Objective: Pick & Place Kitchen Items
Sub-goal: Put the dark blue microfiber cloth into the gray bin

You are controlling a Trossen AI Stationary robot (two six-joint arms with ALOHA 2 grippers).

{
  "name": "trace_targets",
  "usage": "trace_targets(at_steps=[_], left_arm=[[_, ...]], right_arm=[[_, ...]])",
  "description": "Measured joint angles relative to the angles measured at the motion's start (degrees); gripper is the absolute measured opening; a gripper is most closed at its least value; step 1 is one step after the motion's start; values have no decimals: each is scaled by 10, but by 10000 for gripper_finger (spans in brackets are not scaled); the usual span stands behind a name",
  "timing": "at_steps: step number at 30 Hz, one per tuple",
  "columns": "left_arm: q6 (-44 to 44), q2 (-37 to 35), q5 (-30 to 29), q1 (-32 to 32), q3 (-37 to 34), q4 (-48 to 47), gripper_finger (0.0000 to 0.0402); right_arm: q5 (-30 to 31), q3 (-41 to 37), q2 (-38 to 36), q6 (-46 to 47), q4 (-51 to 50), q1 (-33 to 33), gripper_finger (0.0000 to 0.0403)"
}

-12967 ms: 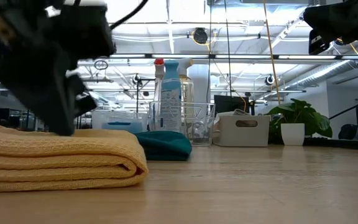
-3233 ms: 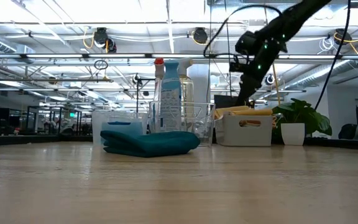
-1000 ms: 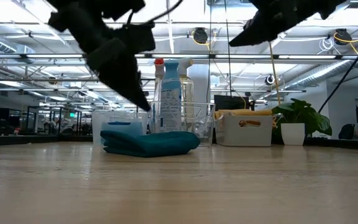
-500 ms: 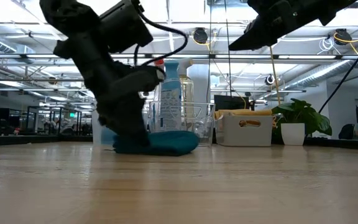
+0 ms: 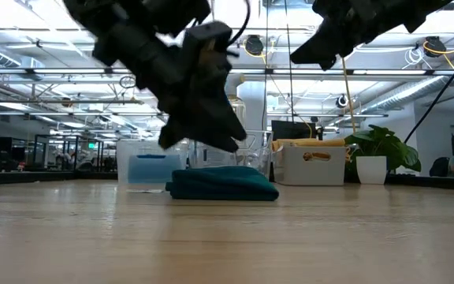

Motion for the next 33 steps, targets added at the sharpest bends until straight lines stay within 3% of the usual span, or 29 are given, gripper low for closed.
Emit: trace_targets(at_steps=[7,13,16,21,33], left_arm=[[175,-2,-66,-25,125,-299,115],[255,-1,-179,-43,135,-427,143],[266,0,-188,-37,101,-385,151],[263,14,-150,-26,45,-250,152],[261,103,-112,-17,32,-24,152]], right_arm=[[-31,-40,20,141,41,45,158],[-27,-89,43,157,87,83,251],[-26,-120,52,157,131,92,269],[-26,-175,81,223,224,98,266],[-28,-209,174,472,220,101,247]])
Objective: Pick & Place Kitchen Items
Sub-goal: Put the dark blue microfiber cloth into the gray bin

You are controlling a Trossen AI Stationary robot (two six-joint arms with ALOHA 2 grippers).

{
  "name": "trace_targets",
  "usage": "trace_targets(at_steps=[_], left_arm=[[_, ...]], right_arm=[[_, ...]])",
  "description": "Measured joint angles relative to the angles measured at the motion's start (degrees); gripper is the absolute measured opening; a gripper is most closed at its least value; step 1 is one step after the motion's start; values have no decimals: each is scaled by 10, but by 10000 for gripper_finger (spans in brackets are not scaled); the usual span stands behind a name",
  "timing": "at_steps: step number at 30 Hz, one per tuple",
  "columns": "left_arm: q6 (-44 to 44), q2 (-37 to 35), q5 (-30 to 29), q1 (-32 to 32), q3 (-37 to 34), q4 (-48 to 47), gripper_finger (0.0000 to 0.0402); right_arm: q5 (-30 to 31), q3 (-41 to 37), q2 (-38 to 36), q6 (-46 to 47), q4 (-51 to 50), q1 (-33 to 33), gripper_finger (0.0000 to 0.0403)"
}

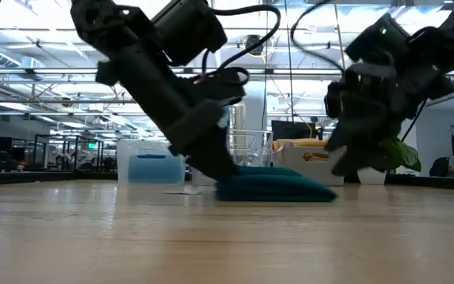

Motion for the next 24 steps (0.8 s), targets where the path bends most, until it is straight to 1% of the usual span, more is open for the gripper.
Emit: trace_targets(at_steps=[4,8,12,16,21,24], left_arm=[[0,27,0,1,2,64,152],[-4,40,1,4,5,84,152],[0,41,-1,6,5,91,152],[-1,42,-8,9,5,106,152],[4,42,-9,9,4,108,152],[6,42,-11,9,4,110,152]], right_arm=[[-1,0,46,43,2,0,246],[0,2,87,81,23,0,246],[-4,2,124,107,99,2,246],[2,2,149,96,148,12,240],[7,2,158,88,145,23,217],[35,1,159,85,145,41,190]])
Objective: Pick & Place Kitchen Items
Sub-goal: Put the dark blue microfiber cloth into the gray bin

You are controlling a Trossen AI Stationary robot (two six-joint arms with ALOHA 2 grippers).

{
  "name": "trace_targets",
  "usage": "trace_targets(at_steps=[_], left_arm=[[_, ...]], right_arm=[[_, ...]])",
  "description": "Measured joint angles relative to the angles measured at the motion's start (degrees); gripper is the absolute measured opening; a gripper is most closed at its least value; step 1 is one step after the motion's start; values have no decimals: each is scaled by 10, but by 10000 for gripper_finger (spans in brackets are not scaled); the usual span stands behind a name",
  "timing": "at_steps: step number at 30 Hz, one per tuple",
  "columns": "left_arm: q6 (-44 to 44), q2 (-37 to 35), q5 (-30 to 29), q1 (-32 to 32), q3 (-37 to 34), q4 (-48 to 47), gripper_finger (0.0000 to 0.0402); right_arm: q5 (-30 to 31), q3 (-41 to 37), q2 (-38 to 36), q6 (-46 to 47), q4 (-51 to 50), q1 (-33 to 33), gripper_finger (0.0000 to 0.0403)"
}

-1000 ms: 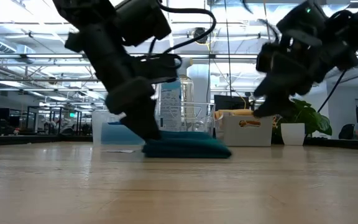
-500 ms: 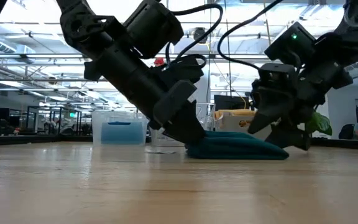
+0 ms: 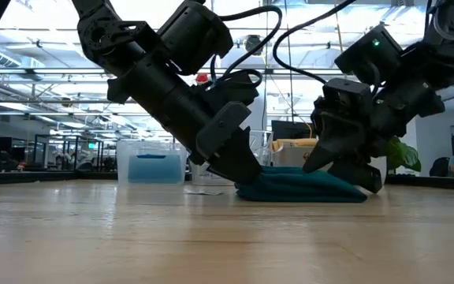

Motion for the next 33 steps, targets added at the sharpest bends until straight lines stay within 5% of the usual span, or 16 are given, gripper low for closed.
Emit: trace_targets(at_steps=[5,14,26,33], left_arm=[[0,0,-1,0,0,0,152],[17,-11,7,1,-1,-5,152],[35,-191,-30,1,-2,-28,152],[60,-223,-38,1,-1,-32,152]], right_arm=[[30,0,0,-11,0,20,131],[-14,-3,-32,-69,-6,15,8],[-70,-3,-179,-141,-77,-20,1],[-64,76,-322,-207,-362,-63,1]])
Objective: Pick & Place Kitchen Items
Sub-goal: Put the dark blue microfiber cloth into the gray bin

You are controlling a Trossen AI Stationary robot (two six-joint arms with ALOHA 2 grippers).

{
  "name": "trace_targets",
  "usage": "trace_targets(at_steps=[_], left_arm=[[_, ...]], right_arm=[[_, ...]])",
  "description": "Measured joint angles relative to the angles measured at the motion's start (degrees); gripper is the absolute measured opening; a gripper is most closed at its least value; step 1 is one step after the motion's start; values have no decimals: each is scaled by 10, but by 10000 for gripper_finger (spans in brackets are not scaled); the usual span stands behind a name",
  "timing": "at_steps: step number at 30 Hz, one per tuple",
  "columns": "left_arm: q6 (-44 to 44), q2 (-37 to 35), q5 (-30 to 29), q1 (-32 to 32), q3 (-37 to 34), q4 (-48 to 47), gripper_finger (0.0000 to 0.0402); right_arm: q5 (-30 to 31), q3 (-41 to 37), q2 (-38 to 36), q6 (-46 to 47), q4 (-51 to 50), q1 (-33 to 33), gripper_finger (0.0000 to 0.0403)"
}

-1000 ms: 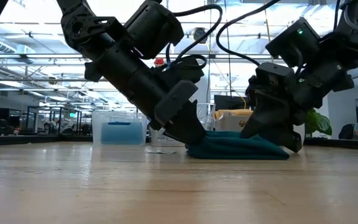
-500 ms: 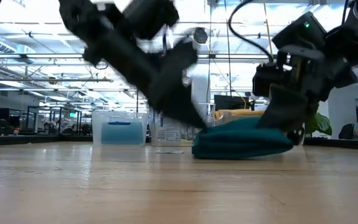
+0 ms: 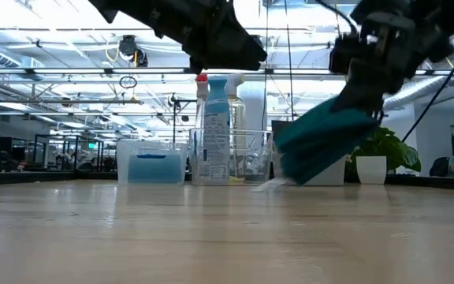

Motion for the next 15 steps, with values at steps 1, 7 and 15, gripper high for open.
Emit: trace_targets(at_steps=[1,7,15], left_arm=[[0,0,-4,0,0,0,152],[0,7,-26,0,0,-18,152],[-5,6,-27,0,0,-17,152]], right_arm=[[3,24,-12,-18,-54,-6,1],[109,214,-19,-192,-382,-33,0],[369,390,41,-574,-550,-43,0]])
